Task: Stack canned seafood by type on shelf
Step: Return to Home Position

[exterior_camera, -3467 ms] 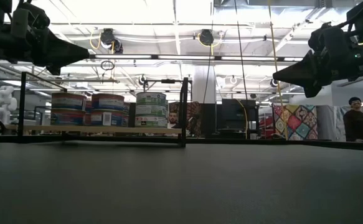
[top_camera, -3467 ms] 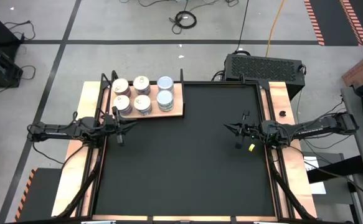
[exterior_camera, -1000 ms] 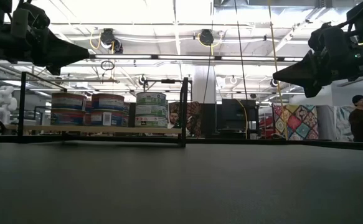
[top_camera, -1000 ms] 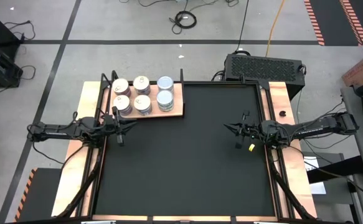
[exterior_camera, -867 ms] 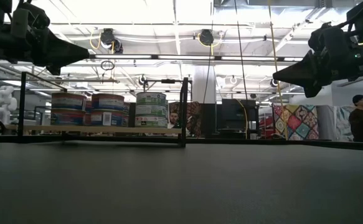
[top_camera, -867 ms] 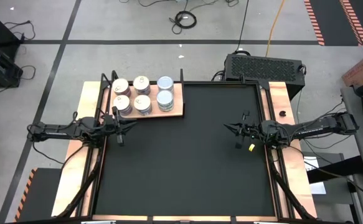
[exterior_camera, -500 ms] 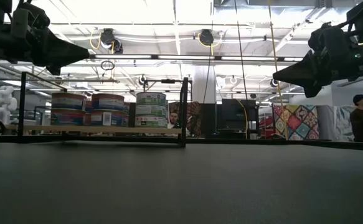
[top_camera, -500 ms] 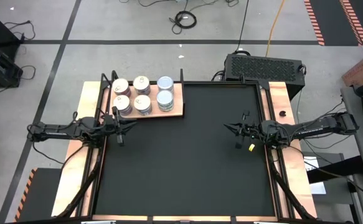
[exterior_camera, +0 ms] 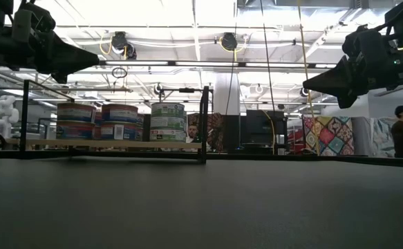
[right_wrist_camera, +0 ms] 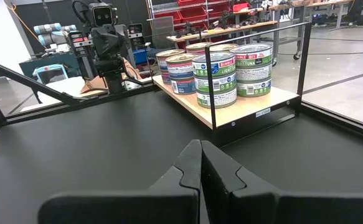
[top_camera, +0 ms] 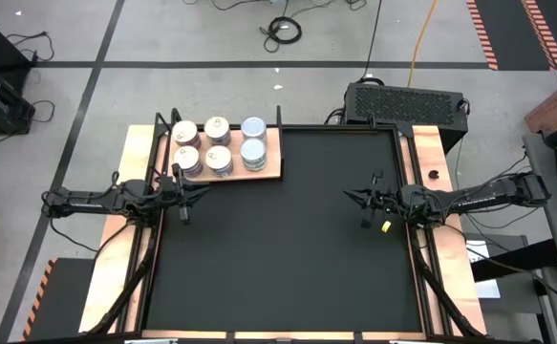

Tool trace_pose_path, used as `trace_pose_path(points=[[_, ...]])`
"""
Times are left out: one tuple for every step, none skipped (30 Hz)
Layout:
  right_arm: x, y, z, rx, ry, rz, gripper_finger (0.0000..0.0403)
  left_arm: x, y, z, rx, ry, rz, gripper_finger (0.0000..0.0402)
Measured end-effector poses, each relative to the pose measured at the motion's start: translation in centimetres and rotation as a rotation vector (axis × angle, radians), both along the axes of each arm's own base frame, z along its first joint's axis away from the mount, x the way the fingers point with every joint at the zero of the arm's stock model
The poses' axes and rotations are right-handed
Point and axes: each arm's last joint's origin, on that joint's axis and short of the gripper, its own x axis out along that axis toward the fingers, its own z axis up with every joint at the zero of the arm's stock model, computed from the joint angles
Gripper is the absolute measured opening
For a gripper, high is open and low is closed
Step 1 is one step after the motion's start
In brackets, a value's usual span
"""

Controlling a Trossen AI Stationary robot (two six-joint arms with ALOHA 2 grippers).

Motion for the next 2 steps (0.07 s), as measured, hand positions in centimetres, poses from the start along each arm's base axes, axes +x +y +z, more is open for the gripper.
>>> trace_pose_path(points=[[0.0,0.0,0.0,0.0,0.0,0.0,0.0,0.0,0.0,0.0,0.0,0.0,0.0,0.0067],[0.0,0.0,0.0,0.0,0.0,0.0,0.0,0.0,0.0,0.0,0.0,0.0,0.0,0.0067]])
